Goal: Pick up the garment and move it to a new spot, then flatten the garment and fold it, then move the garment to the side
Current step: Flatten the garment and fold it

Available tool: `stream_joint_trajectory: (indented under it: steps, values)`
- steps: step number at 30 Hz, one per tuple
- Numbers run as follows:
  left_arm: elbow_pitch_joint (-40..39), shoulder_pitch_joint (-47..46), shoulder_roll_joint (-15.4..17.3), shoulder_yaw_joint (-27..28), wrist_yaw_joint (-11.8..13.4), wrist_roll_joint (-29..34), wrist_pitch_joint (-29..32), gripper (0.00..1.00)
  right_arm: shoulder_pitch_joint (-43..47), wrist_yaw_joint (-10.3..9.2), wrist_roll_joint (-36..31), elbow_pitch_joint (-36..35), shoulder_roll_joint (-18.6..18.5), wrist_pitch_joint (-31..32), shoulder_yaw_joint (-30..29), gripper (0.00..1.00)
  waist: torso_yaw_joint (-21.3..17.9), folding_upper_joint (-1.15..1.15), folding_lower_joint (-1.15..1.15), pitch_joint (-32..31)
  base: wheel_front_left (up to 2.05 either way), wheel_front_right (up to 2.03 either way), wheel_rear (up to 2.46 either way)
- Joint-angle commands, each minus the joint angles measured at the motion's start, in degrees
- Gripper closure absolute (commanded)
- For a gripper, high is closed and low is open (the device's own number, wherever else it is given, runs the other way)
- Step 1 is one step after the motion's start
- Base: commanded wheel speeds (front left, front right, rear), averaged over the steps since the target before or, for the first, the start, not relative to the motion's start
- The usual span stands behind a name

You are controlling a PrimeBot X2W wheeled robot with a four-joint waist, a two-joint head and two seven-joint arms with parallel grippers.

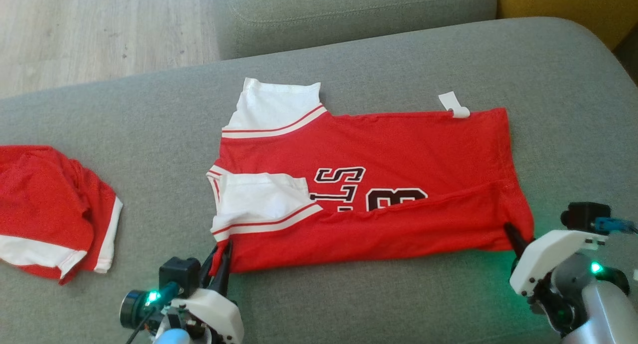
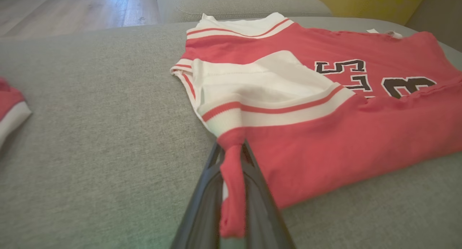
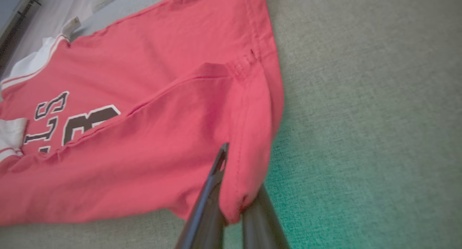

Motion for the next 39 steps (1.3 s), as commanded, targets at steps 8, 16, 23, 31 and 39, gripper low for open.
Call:
stream_joint_trajectory:
  steps: [8, 16, 23, 31, 39]
  values:
    - [-1.75, -2.84, 1.21, 1.12, 1.8, 0.54, -1.19, 0.0, 0.79, -0.05, -7.11, -11.72, 2.95, -3.12, -5.45, 0.0, -0.18, 0.0, 0.01, 1.24, 0.0, 0.0, 0.0]
    - [-7.21, -5.64, 2.41, 3.83, 2.62, 0.09, -7.63, 0.0, -1.4, -0.05, -11.28, -17.75, 4.71, -14.6, -6.99, 0.0, -0.4, 0.0, 0.01, 2.04, 0.0, 0.0, 0.0]
    - [-14.47, -8.79, 3.49, 5.86, 1.15, -0.53, -9.15, 0.0, -3.79, -0.05, -12.0, -19.83, 5.2, -19.88, -6.55, 0.0, -1.33, 0.0, 0.01, 3.74, 0.0, 0.0, 0.0]
    - [-16.0, -20.99, 7.5, 3.63, -4.68, -2.07, -1.16, 0.0, -8.14, -0.05, -12.6, -21.45, 5.09, -21.6, -5.13, 0.0, -3.23, 0.0, 0.01, 8.27, 0.0, 0.0, 0.0]
    - [-9.31, -40.21, 14.71, -6.23, -6.51, -11.17, 15.79, 0.0, -15.15, -0.05, -12.6, -21.7, 4.82, -22.2, -1.74, 0.0, -6.91, 0.0, 0.01, 14.88, 0.0, 0.0, 0.0]
